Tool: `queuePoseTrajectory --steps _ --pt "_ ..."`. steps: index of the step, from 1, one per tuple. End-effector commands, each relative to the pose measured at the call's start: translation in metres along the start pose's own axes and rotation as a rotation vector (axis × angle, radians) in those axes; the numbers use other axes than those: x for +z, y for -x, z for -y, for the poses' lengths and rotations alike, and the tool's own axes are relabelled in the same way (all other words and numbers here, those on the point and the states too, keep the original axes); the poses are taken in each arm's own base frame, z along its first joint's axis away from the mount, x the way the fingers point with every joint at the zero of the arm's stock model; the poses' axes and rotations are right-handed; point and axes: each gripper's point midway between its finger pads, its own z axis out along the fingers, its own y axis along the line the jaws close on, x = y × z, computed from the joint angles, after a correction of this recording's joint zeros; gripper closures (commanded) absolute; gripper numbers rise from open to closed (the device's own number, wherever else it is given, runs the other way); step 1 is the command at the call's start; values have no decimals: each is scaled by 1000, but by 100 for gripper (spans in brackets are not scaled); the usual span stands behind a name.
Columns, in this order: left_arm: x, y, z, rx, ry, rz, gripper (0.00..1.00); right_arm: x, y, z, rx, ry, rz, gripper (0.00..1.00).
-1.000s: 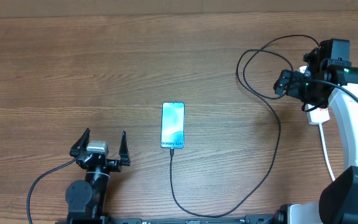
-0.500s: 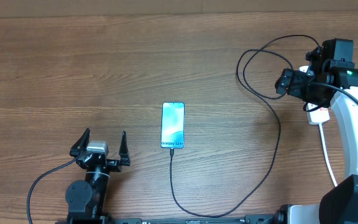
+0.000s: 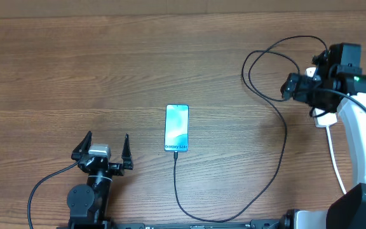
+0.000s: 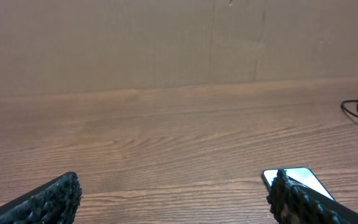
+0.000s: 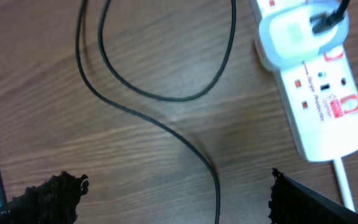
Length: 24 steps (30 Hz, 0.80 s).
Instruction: Plug charger to phone and switch on socket
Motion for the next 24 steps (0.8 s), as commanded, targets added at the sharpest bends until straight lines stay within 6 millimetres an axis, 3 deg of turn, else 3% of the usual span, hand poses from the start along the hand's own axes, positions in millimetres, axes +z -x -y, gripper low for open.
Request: queuePoseTrajectory --steps 1,8,18,24 --pt "0 0 -3 18 12 4 0 2 -16 1 -5 6 3 0" --pt "0 0 -3 18 12 4 1 19 -65 11 6 -7 -85 0" --pt "0 0 -3 18 12 4 0 -4 -58 7 -4 5 -6 0" --pt "0 0 -3 18 12 4 1 -8 -56 6 -6 7 8 0"
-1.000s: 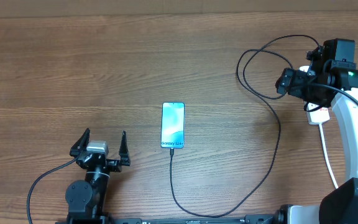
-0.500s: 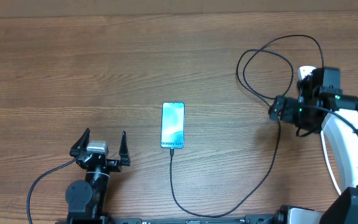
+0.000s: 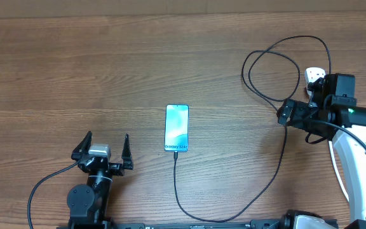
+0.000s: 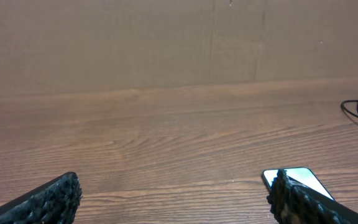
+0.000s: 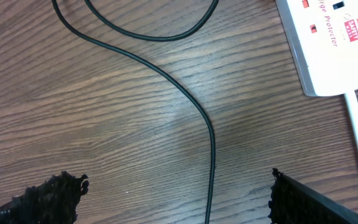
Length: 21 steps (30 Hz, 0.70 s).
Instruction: Plug charger to phone and switch on socket
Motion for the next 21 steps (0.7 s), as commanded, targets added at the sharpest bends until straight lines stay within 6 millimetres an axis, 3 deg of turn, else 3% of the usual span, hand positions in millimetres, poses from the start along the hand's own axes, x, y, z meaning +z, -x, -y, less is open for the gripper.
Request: queuePoseTrajectory --steps 1,12,21 --pt "0 0 -3 18 11 4 1 -6 4 -3 -8 10 27 0" --pt "0 0 -3 18 11 4 0 -6 8 -6 -24 8 43 0" --pt "0 0 -3 18 11 4 1 -10 37 -57 -157 98 194 0"
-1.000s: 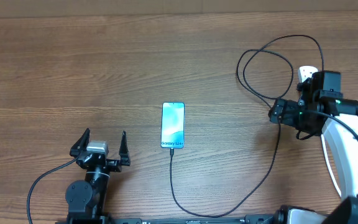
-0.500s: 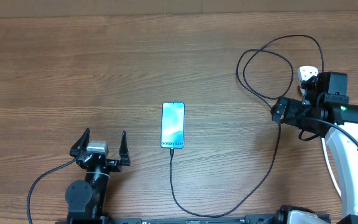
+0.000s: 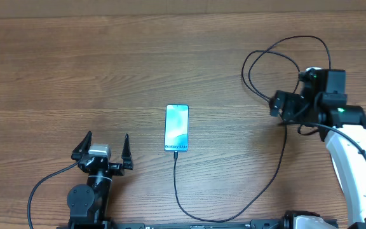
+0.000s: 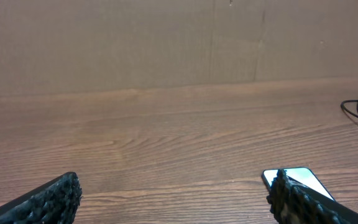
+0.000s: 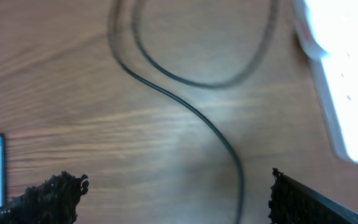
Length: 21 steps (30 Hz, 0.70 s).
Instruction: Plug charger to phone and switch on socket
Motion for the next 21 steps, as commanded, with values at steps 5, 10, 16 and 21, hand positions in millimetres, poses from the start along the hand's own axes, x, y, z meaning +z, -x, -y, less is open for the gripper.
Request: queuePoseTrajectory --steps 5,10,16,21 --pt "0 0 -3 18 12 4 0 -10 17 -42 -100 82 99 0" --pt "0 0 -3 18 11 4 1 -13 14 -46 -110 94 97 0" --pt "0 0 -3 18 12 4 0 -13 -1 -43 -112 98 116 0" --pt "0 0 -3 18 12 4 0 -2 -19 -38 -113 103 139 0"
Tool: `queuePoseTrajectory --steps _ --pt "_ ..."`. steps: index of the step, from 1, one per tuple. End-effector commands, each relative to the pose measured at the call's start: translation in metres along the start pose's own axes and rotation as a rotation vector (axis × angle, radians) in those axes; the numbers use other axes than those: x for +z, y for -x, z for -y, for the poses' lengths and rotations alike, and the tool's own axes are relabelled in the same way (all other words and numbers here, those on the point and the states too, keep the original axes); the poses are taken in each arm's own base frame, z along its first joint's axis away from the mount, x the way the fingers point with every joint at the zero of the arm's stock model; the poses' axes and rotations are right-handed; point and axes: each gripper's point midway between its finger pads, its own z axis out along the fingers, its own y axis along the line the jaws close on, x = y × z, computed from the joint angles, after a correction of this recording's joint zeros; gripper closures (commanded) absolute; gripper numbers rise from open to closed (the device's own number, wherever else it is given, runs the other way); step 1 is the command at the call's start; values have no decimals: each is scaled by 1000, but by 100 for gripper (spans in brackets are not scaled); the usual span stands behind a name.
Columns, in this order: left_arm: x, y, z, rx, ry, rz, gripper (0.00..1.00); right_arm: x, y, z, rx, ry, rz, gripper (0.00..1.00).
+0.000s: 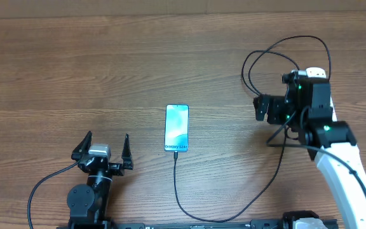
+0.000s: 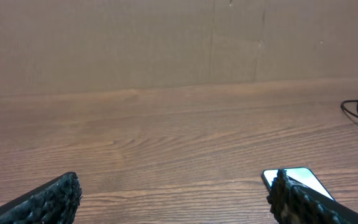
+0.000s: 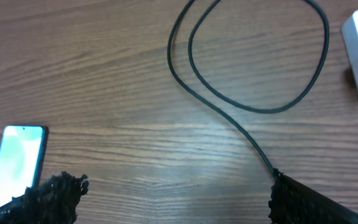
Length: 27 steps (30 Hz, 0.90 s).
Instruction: Plug charger to phone and switch on socket
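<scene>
The phone lies face up mid-table with its screen lit, and the black charger cable is plugged into its near end. That cable runs right and up into loops beside the white power strip, which my right arm mostly hides in the overhead view. My right gripper hangs open above the cable, left of the strip, holding nothing. The phone shows at the left of the right wrist view. My left gripper rests open left of the phone.
A brown wall closes off the far side of the wooden table. The left arm's own cable trails to the near edge. The right arm's white link reaches in from the near right corner.
My right gripper has moved further left, away from the power strip. The phone now shows in its wrist view and only the strip's corner remains. The left arm is unchanged.
My right gripper was open above the power strip with the white charger plugged into it. Then it was nearer and left of the strip's end, then over the cable, and now further left over the loops. The phone stayed lit and plugged in, and the left gripper stayed still.
</scene>
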Motion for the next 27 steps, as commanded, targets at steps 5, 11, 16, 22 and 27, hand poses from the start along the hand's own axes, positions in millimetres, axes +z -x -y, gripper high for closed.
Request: queuePoseTrajectory --steps 5,11,16,22,27 --pt "0 0 -3 18 11 4 0 8 -30 4 -9 13 34 0" --pt "0 0 -3 18 11 4 1 12 -56 8 -16 21 91 0" --pt "0 0 -3 18 11 4 0 15 -69 10 -26 32 165 0" --pt "0 0 -3 18 11 4 1 11 -67 11 -39 39 274 0" --pt "0 0 -3 18 11 4 0 9 -65 10 -50 54 363 0"
